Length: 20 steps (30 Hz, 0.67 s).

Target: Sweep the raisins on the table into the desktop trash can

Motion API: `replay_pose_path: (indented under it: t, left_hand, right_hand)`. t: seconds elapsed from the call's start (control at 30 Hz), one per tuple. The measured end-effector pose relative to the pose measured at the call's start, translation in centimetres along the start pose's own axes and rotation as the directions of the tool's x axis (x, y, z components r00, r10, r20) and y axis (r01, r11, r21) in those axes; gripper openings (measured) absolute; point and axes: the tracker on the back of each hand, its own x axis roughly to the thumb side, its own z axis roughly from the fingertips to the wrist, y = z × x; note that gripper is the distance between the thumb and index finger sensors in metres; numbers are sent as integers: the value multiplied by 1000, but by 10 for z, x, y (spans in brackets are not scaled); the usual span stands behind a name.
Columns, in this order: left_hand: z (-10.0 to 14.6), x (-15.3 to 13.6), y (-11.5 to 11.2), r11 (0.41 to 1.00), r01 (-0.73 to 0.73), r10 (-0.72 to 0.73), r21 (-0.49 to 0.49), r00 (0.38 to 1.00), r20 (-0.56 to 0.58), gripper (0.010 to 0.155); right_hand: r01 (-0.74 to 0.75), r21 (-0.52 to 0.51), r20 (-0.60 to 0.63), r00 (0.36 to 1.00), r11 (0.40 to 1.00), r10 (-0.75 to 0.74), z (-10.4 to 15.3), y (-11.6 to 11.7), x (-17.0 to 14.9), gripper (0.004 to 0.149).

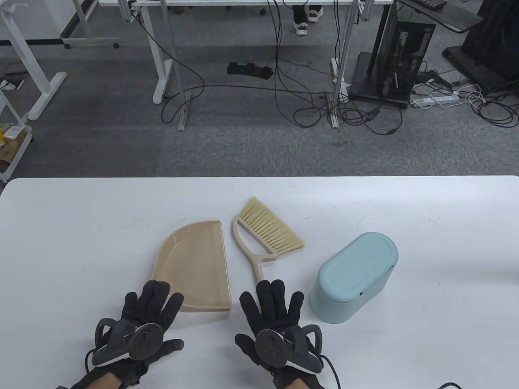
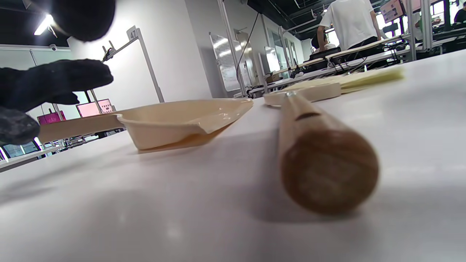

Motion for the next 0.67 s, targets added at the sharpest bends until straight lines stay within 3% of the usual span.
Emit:
replay_pose_path:
  t: [0.67]
  left_hand:
    - [2,-13,-1,1000,5,-6,-11,996,-87,97]
  right_hand:
    - [34,46,23,999,998,-35,1,9,2,87]
